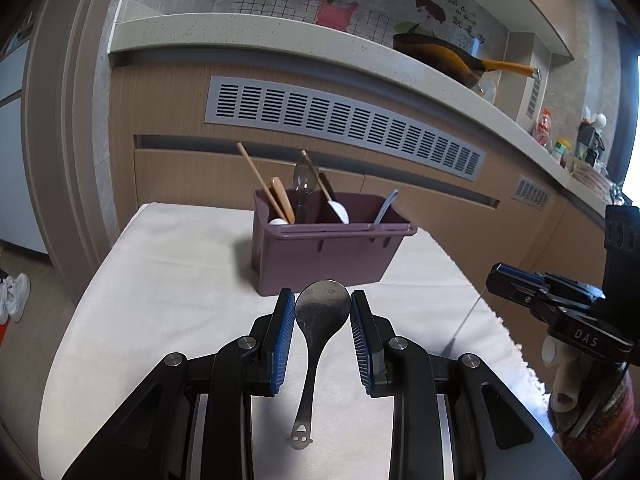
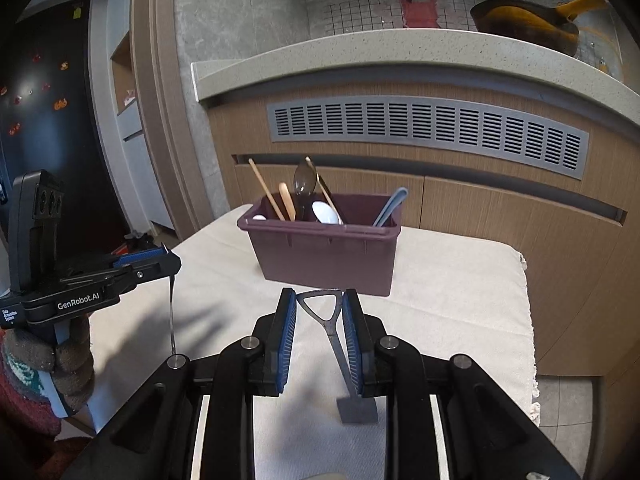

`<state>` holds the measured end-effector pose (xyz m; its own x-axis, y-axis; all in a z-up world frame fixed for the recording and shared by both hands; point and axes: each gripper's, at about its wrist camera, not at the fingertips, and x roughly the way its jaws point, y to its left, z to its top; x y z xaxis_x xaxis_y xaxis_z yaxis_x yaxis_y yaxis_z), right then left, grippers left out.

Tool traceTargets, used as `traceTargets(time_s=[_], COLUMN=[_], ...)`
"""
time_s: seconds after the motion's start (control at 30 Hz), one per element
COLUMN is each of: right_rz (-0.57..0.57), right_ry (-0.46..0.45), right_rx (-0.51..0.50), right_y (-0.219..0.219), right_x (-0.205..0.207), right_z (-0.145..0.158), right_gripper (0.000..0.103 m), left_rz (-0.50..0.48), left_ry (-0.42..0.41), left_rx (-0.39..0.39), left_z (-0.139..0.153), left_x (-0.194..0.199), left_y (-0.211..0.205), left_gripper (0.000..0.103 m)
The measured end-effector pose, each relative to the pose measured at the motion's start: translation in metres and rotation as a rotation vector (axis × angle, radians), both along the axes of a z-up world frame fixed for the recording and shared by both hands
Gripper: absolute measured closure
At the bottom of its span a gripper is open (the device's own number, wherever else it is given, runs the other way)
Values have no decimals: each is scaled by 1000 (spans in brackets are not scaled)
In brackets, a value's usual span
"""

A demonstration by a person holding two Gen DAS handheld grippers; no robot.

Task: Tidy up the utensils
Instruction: 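Carry the shovel and smiley spoon up over the maroon caddy with both grippers, then open both grippers to drop the shovel and spoon into the caddy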

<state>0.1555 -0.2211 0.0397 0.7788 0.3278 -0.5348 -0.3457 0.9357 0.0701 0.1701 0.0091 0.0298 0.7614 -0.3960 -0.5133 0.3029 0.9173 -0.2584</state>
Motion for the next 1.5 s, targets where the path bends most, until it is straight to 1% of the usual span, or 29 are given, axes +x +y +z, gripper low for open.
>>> traceTargets(time_s=[0.13,0.23,0.33,0.4,0.43,0.47,0.5,0.53,0.6,0.63,0.7,0.77,0.83,0.97,1.03,1.1,1.13,1.17,1.2,1.23,1.33,1.37,1.43,1.47,1.5], right_rz=[0,2,15,33,36,35,30,29,28,27,18,15,0,-16,-8,-20,-27,-34,-44,-52,-85,-91,-107,-113,-118], right_ry=[-13,-8,-11,-55,-101,-135,-187,-226,-274,-286,-283,-249,-191,-95,-15,31,48,51,46,35,-6,-18,-66,-87,-116], right_rx=[9,34,77,81,77,76,83,94,128,143,158,171,180,170,158,164,165,163,155,142,113,108,92,88,82], right_y=[0,-1,-2,0,2,4,5,5,5,5,9,13,14,15,15,11,8,7,6,6,3,2,1,0,0], right_x=[0,4,13,22,27,29,34,39,53,62,84,104,127,154,165,166,163,159,152,142,108,99,69,58,41], right_z=[5,9,22,46,65,78,99,116,139,146,145,135,115,77,55,42,37,35,34,34,34,34,32,32,30], right_gripper=[81,82,82,82,82,81,81,81,81,81,81,81,81,81,80,80,79,76,72,72,71,71,71,68,60], left_rz=[3,2,5,4,6,13,20,25,51,59,67,73,80,71,50,39,44,49,60,67,114,123,142,152,157], left_ry=[-9,-17,-57,-128,-166,-206,-262,-298,-375,-389,-385,-348,-300,-219,-174,-110,-91,-83,-77,-76,-73,-75,-89,-101,-112], left_rx=[-14,-51,-82,-123,-137,-149,-167,-180,-202,-206,-222,-231,-234,-228,-241,-239,-229,-221,-203,-188,-109,-83,-26,6,28], left_z=[7,15,36,65,79,92,109,119,134,136,133,122,105,67,46,27,22,19,17,16,18,18,16,15,13], left_x=[0,3,12,21,26,30,37,41,56,63,83,105,125,157,164,169,168,165,157,150,117,103,71,54,40], left_y=[1,2,1,-1,-2,-3,-4,-5,-7,-8,-8,-9,-10,-16,-18,-18,-17,-16,-14,-14,-12,-11,-13,-16,-17], left_gripper=[74,74,74,74,74,74,74,74,74,74,74,74,74,74,72,70,66,58,55,52,51,51,50,50,50])
